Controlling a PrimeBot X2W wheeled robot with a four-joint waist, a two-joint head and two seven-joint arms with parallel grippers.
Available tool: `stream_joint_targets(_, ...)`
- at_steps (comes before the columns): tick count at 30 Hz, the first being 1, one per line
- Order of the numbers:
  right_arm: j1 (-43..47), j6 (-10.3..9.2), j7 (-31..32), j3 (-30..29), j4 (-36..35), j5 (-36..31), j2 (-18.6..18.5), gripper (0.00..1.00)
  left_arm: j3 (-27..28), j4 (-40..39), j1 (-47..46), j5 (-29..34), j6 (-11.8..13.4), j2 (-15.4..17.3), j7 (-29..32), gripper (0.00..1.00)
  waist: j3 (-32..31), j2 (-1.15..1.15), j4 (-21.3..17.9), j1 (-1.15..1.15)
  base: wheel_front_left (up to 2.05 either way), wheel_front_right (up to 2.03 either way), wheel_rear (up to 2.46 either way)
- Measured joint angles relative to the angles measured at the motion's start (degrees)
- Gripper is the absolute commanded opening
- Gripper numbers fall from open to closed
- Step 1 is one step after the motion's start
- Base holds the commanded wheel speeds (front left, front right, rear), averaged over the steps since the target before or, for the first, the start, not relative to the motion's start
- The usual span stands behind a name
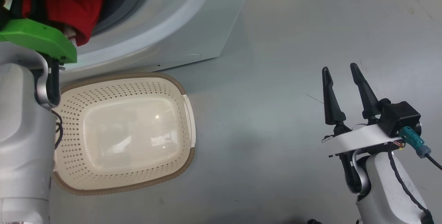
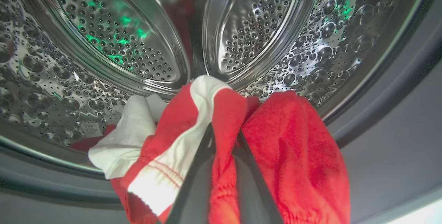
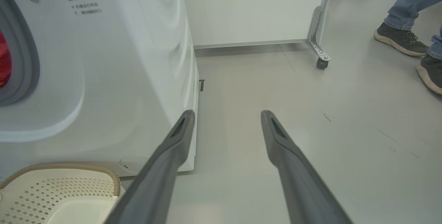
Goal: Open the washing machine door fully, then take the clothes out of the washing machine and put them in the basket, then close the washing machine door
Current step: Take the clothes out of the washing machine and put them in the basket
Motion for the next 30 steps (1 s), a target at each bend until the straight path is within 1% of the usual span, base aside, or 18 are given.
stream_joint_targets(5,0.5,0.25,0.0,0.0,0.4,-0.5,-0.1,1.00,0.3,-1.8,4.1,-0.5,-0.2,-0.9,-4.3,0.00,-2.2,0.00,1.7,0.00,0.00,0.00,0.00)
stream_joint_targets(7,1.2,0.25,0.0,0.0,0.7,-0.7,-0.2,1.00,0.5,-2.7,5.8,-0.7,-0.3,-1.3,-5.1,0.00,-3.1,0.00,2.3,0.00,0.00,0.00,0.00)
stream_joint_targets(14,3.1,0.27,0.0,-0.2,1.0,-1.2,-0.5,1.00,0.8,-7.1,11.8,-0.2,-0.2,-1.8,-5.8,0.00,-6.7,0.00,4.4,0.00,0.00,0.00,0.00)
stream_joint_targets(17,3.9,0.27,0.0,-0.3,1.1,-1.2,-0.7,1.00,1.1,-9.6,14.3,0.1,0.3,-2.0,-5.9,0.00,-8.2,0.00,5.2,0.00,0.00,0.00,0.00)
stream_joint_targets(24,5.4,0.27,0.0,-0.5,1.2,-1.7,-0.9,1.00,0.6,-16.6,19.3,1.2,1.3,-3.2,-6.0,0.00,-11.6,0.00,7.3,0.00,0.00,0.00,0.00)
stream_joint_targets(30,6.9,0.27,0.0,-0.5,2.0,-1.8,-1.1,1.00,-0.1,-22.0,23.8,2.6,1.4,-4.5,-6.0,0.00,-14.6,0.00,8.9,0.00,0.00,0.00,0.00)
